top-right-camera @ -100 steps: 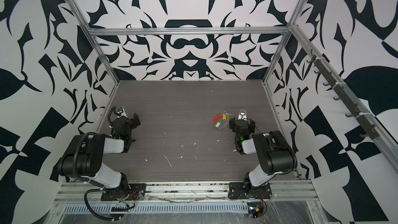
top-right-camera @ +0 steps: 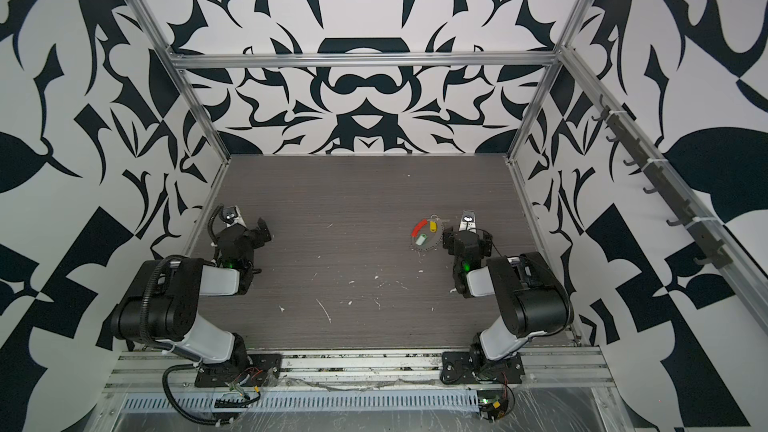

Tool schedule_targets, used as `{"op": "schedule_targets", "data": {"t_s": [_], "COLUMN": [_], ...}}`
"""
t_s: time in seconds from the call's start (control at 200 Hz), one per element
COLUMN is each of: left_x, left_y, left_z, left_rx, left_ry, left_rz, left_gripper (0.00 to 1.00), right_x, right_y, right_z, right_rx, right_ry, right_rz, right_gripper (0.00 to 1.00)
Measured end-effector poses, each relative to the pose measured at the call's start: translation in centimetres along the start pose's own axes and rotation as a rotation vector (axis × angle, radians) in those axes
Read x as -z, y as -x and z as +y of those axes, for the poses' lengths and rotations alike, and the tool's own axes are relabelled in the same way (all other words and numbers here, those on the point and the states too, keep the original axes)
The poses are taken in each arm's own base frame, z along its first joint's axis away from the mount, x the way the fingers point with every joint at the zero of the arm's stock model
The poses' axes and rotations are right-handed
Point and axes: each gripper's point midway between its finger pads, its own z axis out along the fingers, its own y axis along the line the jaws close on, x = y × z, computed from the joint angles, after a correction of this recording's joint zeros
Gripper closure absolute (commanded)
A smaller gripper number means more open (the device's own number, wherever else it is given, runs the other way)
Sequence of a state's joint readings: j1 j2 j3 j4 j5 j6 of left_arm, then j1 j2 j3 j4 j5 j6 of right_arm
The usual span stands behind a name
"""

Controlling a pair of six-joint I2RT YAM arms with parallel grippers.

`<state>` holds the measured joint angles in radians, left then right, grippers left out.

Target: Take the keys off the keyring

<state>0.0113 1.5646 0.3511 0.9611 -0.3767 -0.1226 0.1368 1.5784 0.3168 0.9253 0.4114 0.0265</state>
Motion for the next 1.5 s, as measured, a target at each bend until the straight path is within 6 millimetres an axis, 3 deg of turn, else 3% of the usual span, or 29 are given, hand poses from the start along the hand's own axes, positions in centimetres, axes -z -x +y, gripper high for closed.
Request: {"op": "schedule_targets", "data": {"t_s": [1.205, 1.295, 1.5], "left_x": [0.5, 1.5, 2.9], "left_y": [0.6, 2.6, 6.1], "left_z": [-0.1, -0.1, 0.6], "left_rx": [-0.002, 0.012, 0.069], "left_ry": [-0.009, -0.018, 0.016], "left_rz": [0.002, -0.04, -0.089], "left_gripper": [0.01, 0.01, 0.01], "right_x": [0.3, 1.0, 2.5], "right_y": [0.3, 1.9, 8.0], "right_z": [-0.1, -0.5, -1.7], "right_rx": [-0.002, -0.01, -0.103], "right_ry": [0.0, -0.011, -0.061], "right_rz": [0.001, -0.006, -0.081], "right_gripper": [0.0, 0.0, 0.0]}}
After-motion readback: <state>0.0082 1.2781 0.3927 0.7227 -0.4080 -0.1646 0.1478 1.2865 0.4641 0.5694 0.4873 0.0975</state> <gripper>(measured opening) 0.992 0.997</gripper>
